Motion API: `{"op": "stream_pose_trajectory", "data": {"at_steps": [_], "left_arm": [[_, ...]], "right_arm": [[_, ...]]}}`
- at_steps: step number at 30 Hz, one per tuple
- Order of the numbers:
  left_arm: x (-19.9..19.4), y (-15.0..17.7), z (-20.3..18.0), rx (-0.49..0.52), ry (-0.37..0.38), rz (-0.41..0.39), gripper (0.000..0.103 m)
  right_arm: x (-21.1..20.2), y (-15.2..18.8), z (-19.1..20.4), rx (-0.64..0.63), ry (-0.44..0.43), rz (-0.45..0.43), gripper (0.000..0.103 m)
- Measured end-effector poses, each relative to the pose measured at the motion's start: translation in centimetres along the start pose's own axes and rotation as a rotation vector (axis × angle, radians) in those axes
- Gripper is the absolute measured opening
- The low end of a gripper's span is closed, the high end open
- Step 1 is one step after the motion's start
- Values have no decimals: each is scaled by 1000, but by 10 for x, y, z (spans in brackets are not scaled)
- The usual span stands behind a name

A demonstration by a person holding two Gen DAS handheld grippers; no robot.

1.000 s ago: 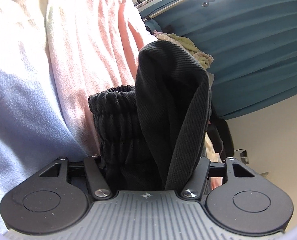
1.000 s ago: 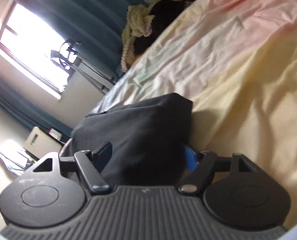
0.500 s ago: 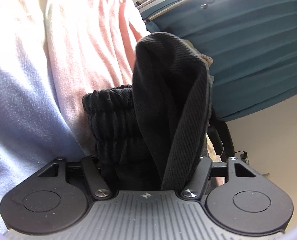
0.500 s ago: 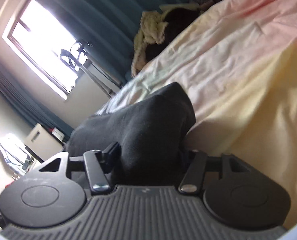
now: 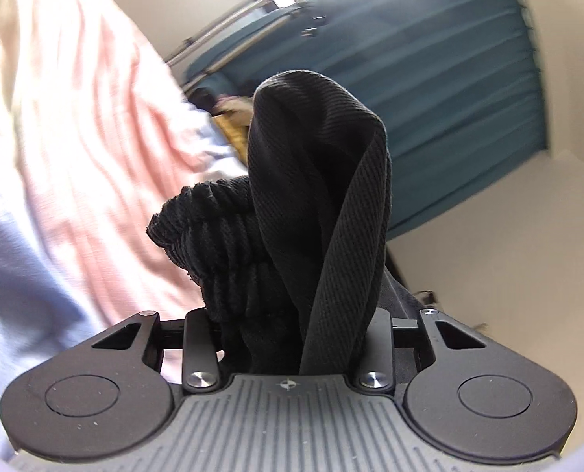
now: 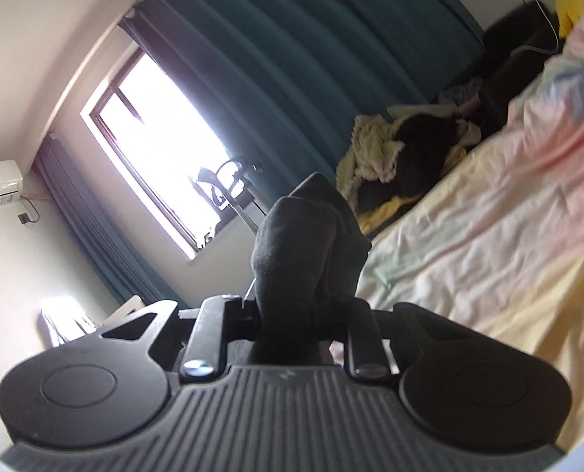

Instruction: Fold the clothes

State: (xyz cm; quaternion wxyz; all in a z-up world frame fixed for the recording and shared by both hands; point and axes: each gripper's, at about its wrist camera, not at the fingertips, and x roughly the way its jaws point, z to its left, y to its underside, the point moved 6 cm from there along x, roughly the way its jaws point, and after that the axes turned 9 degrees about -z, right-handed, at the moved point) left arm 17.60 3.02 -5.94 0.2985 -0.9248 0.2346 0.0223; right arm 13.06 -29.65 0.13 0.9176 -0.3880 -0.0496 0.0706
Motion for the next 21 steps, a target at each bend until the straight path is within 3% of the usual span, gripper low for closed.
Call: {"op": "stream_pose_trajectory", "data": {"at_steps": [7,10,16,21], "left_arm": [[-7,19,-103,53,117,17,44],[-1,43,-142,17,169,44,44],[38,128,-212,-12,254,137,44],[80,211,-256,19,323,238,44]], "right_arm": [[-61,-87,15,-32,-17,-109,23],[-93,-129,12,-53,2,-157,23],[-157,-210,-13,-144,86,-243,23],[-215,-261,-66,-179,186,-313,23]]}}
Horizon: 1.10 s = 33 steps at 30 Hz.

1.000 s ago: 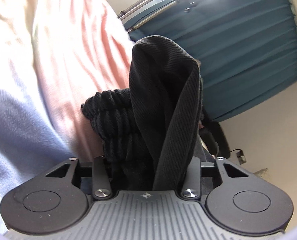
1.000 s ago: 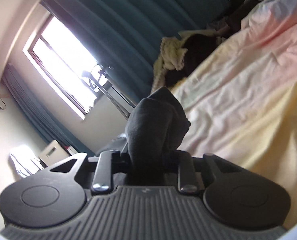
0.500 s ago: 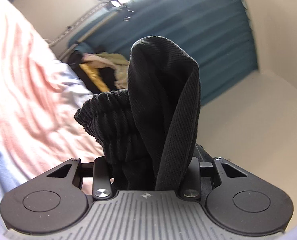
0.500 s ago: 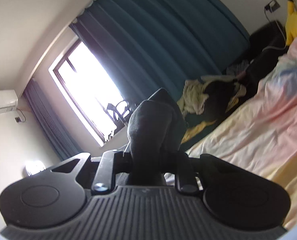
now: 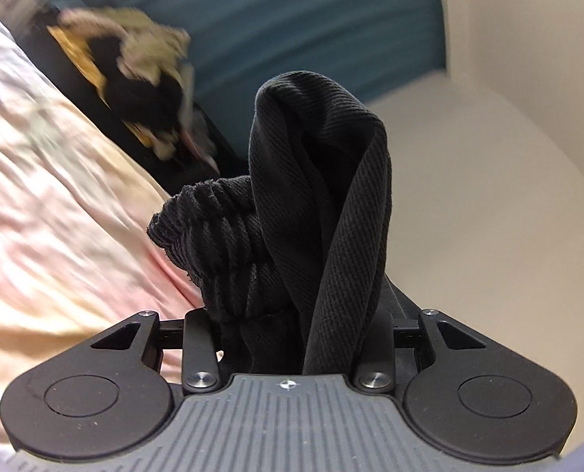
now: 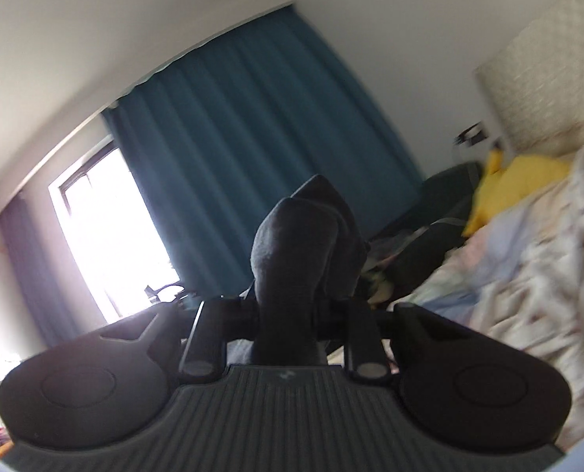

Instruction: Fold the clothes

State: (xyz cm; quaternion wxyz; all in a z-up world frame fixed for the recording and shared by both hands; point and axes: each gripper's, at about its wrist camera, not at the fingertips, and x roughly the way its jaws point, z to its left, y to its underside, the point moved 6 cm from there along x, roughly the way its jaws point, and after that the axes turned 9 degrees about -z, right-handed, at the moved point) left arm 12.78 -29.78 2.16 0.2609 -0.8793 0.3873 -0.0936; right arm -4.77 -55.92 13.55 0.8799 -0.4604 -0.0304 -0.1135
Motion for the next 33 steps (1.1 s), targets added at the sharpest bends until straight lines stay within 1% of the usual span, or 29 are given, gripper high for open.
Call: {"op": "stream_pose_trajectory", "data": {"at_steps": [2,4,6,8,11,12,14,15,16,17,18,19,21,23,26,27,28,29,30,31,32,33], "left_arm": [[24,29,-2,17,18,45,44],[50,59,-1,26,19,94,44],[73,88,5,47,14,153,44],[94,106,21,53,8,205,45],[118,136,60,81,-40,270,45],[125,147,74,107,-67,297,45],[130,165,104,148,-124,341,45],[130,169,119,142,-127,339,48],[129,172,131,131,-116,334,50],[129,173,136,124,-90,327,51],[130,173,138,140,-81,325,51],[132,173,139,156,-76,324,52],[136,173,139,167,-79,327,53],[136,173,139,182,-80,329,54],[137,174,138,210,-100,334,58],[135,173,135,213,-107,340,59],[130,171,129,223,-113,349,61],[128,171,125,243,-118,362,63],[124,171,121,260,-127,375,67],[117,171,116,275,-143,388,72],[112,170,112,293,-161,393,76],[108,167,109,318,-185,384,87]], "right_arm": [[-13,-8,-38,6,47,-19,23],[-26,-12,-77,21,98,-34,23],[-39,-6,-116,59,153,-37,23],[-51,3,-154,101,205,-36,23],[-64,39,-209,178,277,16,24],[-67,57,-226,202,307,57,24],[-73,97,-262,242,392,177,24],[-77,118,-279,256,429,233,24],[-82,133,-292,258,439,255,25],[-89,141,-302,287,422,238,25],[-92,145,-308,327,402,218,25],[-91,147,-310,326,396,214,25],[-87,149,-310,290,399,218,26],[-85,147,-311,295,400,214,26],[-85,148,-309,277,397,214,27],[-84,147,-306,264,400,217,31],[-83,145,-303,250,410,226,36],[-81,144,-301,236,422,235,39],[-80,142,-298,223,434,243,44],[-79,138,-295,211,449,246,52],[-78,134,-290,198,457,244,56],[-79,129,-285,178,464,240,62]]}}
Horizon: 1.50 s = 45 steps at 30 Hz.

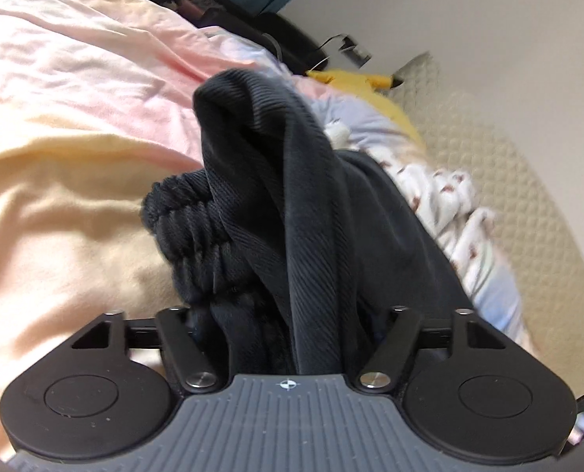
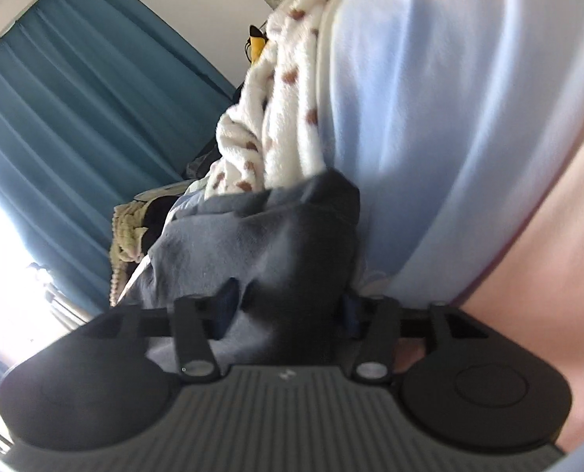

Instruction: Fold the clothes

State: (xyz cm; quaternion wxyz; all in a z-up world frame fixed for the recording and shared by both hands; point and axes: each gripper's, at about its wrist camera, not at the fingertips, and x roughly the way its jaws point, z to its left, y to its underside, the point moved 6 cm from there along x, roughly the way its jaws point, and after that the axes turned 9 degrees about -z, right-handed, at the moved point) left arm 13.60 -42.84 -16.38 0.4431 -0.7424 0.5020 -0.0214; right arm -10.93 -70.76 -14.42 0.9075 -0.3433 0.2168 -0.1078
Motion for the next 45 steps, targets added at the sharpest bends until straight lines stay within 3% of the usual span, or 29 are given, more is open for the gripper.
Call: {"op": "stream_pose_trajectory", "data": {"at_steps": [1,7,11,17,22,27,31,33,37,45], "left_arm": [[-6,-2,-1,20,-23,-7,92],[-55,-28,-8,153,-73,-97,97],[-104,-55,-11,215,-104,-172,98],[-188,-95,-12,319,-170,-304,99],[-259,-124,-9,424,-283,-411,100],[-334,-143,-4,503,-424,-508,100],[-385,-148,6,581,-562,-552,100],[-411,-148,18,554,-629,-567,101],[-446,-146,47,469,-684,-602,102],[-470,-137,90,339,-761,-613,102]], "right_arm": [[-3,-3,5,-23,8,-11,64],[-20,-22,44,-142,63,-25,68],[-50,-36,74,-214,56,-114,76],[-64,-56,154,-320,-57,-150,77],[-66,-40,242,-436,-187,-134,77],[-64,-2,328,-441,-328,-105,78],[-59,49,397,-486,-468,-53,78],[-59,78,427,-497,-516,-26,78],[-69,133,480,-537,-615,9,78],[-90,198,518,-623,-637,30,78]]}}
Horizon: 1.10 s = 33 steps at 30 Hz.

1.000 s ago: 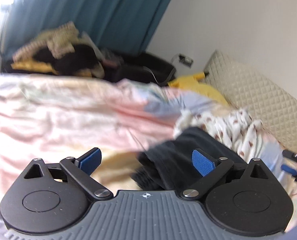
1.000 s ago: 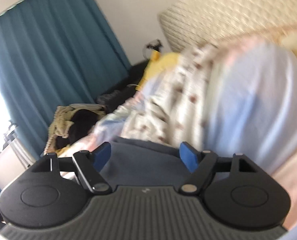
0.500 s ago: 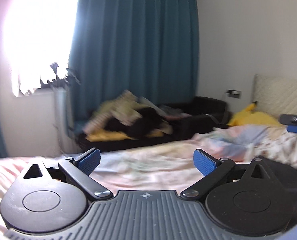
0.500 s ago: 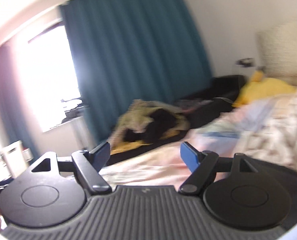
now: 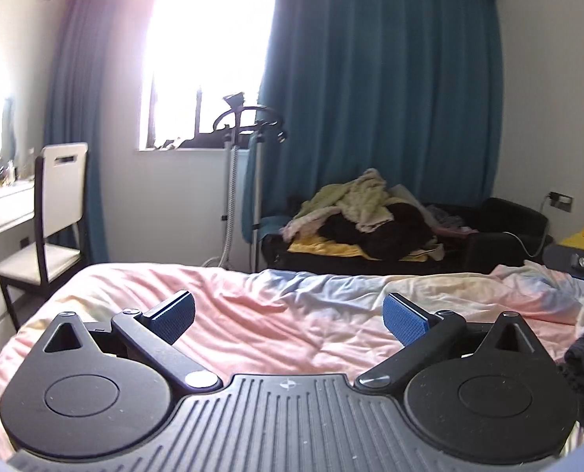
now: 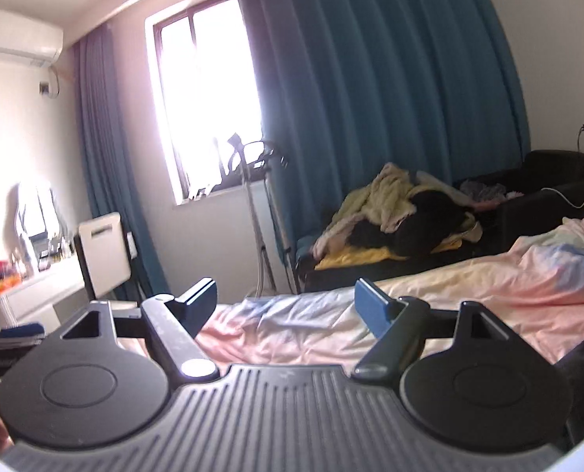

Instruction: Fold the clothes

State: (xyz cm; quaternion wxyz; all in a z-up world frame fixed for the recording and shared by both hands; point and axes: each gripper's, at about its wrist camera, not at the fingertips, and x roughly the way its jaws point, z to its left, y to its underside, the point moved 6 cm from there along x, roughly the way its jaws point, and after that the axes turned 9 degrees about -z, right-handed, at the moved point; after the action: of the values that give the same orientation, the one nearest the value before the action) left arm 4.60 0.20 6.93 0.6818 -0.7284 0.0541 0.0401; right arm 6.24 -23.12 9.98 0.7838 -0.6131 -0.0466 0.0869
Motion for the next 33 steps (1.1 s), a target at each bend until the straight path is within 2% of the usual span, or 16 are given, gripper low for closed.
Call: {"op": "stream_pose_trajectory", "data": {"at_steps": [2,5,9,14,18,25,26,28,29,33], "left_arm": [[1,7,4,-31,-4,14,102],[7,20,0,-31,-9,30,102],[8,28,-11,-3,30,18,102],[11,30,-11,-15,22,5,103],[12,35,-14,31,-13,-13,103],[19,44,-23,29,20,25,103],[20,46,-25,36,25,32,103],[21,50,-28,51,31,43,103],[23,52,-28,59,30,52,103],[25,55,-26,54,19,65,103]], "right_arm": [[-3,6,4,-42,8,-3,78],[-6,16,-2,-70,27,-22,85],[-5,36,-19,-27,47,10,85],[-3,54,-22,-73,53,36,85],[1,59,-20,-116,60,53,85],[8,73,-22,-103,65,89,86],[9,74,-23,-105,71,91,87],[8,74,-23,-111,87,84,100],[7,74,-23,-116,95,78,103],[8,76,-23,-126,99,81,103]]}}
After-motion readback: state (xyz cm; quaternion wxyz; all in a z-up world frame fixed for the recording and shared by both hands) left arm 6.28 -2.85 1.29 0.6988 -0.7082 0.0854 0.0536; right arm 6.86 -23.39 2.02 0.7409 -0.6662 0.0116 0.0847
